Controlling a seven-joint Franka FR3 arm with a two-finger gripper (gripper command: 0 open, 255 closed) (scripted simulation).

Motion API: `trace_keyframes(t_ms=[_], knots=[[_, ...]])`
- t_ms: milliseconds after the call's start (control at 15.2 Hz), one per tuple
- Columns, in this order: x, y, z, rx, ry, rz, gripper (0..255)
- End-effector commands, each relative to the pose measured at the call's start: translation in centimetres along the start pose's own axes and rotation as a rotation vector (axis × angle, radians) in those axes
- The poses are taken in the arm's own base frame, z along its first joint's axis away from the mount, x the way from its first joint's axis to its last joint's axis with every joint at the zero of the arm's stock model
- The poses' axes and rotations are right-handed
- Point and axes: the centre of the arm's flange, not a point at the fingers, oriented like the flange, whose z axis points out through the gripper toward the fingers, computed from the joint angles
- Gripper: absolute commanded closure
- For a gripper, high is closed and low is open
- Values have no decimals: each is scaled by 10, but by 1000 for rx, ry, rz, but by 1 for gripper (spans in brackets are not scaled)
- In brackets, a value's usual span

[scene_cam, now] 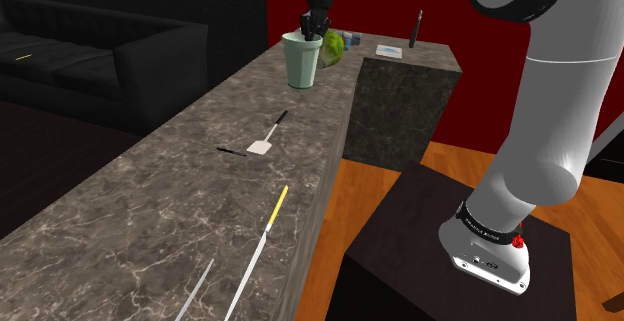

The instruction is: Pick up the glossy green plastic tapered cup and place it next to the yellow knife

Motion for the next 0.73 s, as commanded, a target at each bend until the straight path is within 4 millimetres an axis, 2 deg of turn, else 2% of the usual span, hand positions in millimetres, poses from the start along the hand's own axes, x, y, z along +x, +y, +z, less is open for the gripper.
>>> trace_keyframes(t_ms=[0, 594, 660], knots=[[-1, -3, -12, 0, 0, 0, 255], [-1, -12, -55, 0, 0, 0, 255], [-3, -25, -52, 0, 0, 0, 255]])
